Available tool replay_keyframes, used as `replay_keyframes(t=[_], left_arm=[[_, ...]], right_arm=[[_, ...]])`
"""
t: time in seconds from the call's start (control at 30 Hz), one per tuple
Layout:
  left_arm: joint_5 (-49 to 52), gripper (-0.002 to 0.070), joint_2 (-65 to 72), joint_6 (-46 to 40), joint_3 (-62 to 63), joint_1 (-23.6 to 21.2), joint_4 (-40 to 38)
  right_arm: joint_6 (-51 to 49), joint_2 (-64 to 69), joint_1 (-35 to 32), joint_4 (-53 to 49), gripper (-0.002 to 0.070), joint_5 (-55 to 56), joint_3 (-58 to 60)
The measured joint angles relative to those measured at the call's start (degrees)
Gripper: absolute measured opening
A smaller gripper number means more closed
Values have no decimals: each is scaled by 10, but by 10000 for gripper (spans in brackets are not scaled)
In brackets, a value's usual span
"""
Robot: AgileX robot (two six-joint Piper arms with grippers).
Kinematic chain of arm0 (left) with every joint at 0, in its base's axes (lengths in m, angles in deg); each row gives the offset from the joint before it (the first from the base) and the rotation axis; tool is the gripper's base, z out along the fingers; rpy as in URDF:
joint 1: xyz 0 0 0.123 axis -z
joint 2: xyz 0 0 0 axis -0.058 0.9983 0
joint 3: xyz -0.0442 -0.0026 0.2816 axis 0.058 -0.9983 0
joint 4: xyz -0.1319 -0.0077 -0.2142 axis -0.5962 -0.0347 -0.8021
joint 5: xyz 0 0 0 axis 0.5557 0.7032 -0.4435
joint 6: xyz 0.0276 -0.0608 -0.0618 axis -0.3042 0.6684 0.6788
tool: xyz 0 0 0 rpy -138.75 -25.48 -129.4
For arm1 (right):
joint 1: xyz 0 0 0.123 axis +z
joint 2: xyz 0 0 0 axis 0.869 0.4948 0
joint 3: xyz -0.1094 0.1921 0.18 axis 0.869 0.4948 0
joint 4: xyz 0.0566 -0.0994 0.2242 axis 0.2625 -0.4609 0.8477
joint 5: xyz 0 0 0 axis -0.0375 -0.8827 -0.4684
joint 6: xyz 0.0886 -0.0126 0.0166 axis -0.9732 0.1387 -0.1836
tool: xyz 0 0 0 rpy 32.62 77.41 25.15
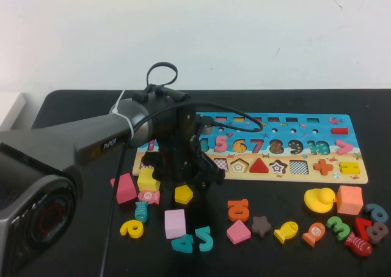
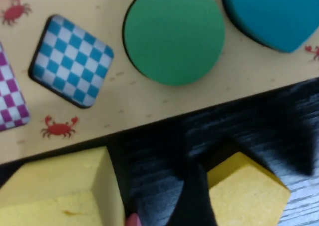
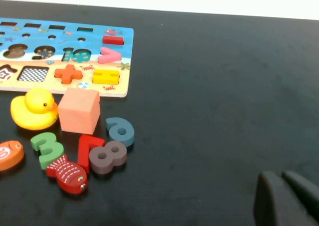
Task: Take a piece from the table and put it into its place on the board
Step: Pick up the "Pentagon"
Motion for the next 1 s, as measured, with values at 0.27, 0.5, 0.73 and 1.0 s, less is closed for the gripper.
replay_keyframes(t=[0.27, 0.5, 0.73, 1.0], left_arm=[[23, 501, 1, 10, 0, -23, -1], [28, 501, 1, -17, 0, -28, -31], [28, 501, 1, -31, 0, -27, -52], [30, 391, 1, -32, 0, -27, -52]], right_arm=[[0, 0, 0, 0, 18, 0, 0], [0, 0, 0, 0, 19, 0, 0], [0, 0, 0, 0, 18, 0, 0], [0, 0, 0, 0, 19, 0, 0]])
